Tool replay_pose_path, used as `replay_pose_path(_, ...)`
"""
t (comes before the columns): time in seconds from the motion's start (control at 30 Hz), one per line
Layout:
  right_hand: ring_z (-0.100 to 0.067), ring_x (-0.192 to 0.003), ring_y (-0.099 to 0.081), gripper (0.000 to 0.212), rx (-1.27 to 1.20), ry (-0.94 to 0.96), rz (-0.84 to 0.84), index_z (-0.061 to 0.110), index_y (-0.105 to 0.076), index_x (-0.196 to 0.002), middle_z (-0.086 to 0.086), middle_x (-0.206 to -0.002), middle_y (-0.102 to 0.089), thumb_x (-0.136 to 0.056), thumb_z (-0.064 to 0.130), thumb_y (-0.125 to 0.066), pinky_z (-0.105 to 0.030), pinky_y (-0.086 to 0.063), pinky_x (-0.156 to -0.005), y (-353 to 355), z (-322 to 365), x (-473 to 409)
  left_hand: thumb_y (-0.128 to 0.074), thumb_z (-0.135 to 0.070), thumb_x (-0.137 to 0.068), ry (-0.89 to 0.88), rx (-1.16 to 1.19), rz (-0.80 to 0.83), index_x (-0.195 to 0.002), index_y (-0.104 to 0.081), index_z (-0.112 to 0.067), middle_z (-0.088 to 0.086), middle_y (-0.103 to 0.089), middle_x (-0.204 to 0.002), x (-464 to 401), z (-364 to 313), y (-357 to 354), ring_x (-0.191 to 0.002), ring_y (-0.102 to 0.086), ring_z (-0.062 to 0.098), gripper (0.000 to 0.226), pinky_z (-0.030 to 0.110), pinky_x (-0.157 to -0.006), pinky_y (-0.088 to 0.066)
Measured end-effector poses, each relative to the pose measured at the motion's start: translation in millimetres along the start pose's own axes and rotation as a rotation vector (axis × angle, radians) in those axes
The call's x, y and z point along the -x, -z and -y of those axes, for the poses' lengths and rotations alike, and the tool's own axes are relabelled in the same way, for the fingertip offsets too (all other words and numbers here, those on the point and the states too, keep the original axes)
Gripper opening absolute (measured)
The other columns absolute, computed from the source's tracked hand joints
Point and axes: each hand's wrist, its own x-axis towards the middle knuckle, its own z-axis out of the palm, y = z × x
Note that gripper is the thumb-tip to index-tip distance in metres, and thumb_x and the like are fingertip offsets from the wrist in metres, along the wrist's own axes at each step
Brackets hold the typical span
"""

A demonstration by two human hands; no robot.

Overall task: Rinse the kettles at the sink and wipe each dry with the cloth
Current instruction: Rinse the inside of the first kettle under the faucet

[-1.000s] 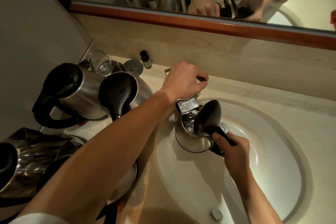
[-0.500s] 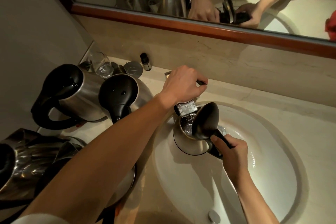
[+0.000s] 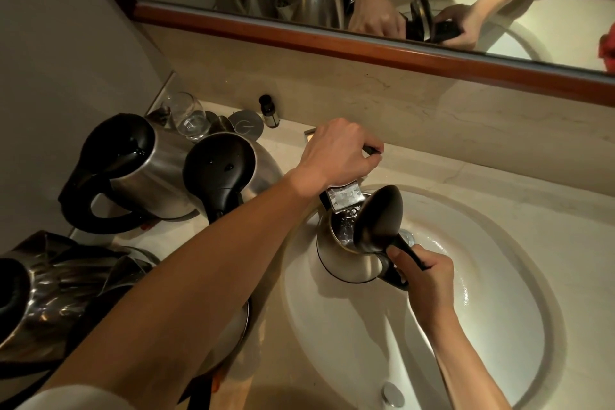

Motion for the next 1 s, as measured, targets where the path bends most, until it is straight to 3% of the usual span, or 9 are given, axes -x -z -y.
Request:
replay_pose_path(0.13, -0.018, -0.058, -0.024, 0.063, -0.013, -0.012, 0.003, 0.0, -0.034, -0.055, -0.006, -0.06, -0.026, -0.059, 0.049, -0.072, -0.023, -0.025, -0.052, 0.8, -0.7, 0.1, -0.058, -0.038, -0.088, -0.004, 0.005, 0.001, -0.101, -0.077, -0.035, -0.01, -0.077, -0.095, 0.2, 0.5, 0.0, -0.09, -0.068, 0.019, 0.024, 0.034, -0.074, -0.052)
replay_pose_path(0.27, -0.02, -0.061, -0.023, 0.065, -0.001, -0.017, 0.023, -0.002, -0.033, -0.055, -0.009, -0.06, -0.027, -0.06, 0.05, -0.072, -0.035, -0.017, -0.06, 1.3, -1.0, 0.0, -0.057, -0.038, -0.087, 0.011, 0.001, 0.004, -0.1, -0.077, -0.036, -0.009, -0.077, -0.093, 0.0, 0.5, 0.1, -0.089, -0.067, 0.02, 0.024, 0.034, -0.073, -0.051)
replay_pose_path(0.6, -0.022, -0.063, -0.023, 0.061, 0.004, -0.03, 0.024, 0.003, -0.034, -0.053, -0.009, -0.061, -0.027, -0.061, 0.049, -0.073, -0.04, -0.02, -0.064, 1.1, 3.2, -0.6, -0.055, -0.038, -0.085, 0.004, 0.007, 0.006, -0.099, -0.077, -0.035, -0.009, -0.077, -0.092, -0.1, 0.4, -0.6, -0.089, -0.068, 0.021, 0.026, 0.035, -0.074, -0.052)
replay_pose_path(0.8, -0.019, -0.059, -0.025, 0.047, 0.0, -0.025, 0.022, 0.017, -0.04, -0.048, -0.005, -0.057, -0.028, -0.059, 0.05, -0.072, -0.032, -0.02, -0.057, 1.2, 6.3, -0.6, -0.051, -0.041, -0.083, 0.001, 0.009, 0.006, -0.098, -0.077, -0.036, -0.01, -0.077, -0.092, -0.7, 1.6, -2.2, -0.089, -0.068, 0.019, 0.031, 0.036, -0.074, -0.053)
replay_pose_path(1.0, -0.019, -0.059, -0.025, 0.06, -0.002, -0.016, 0.016, 0.003, -0.036, -0.053, -0.008, -0.059, -0.029, -0.059, 0.051, -0.072, -0.03, -0.023, -0.055, 1.3, 1.6, -2.7, -0.052, -0.04, -0.085, -0.003, 0.008, 0.002, -0.099, -0.078, -0.036, -0.01, -0.077, -0.093, -0.3, 1.9, -1.5, -0.09, -0.068, 0.019, 0.03, 0.034, -0.076, -0.052)
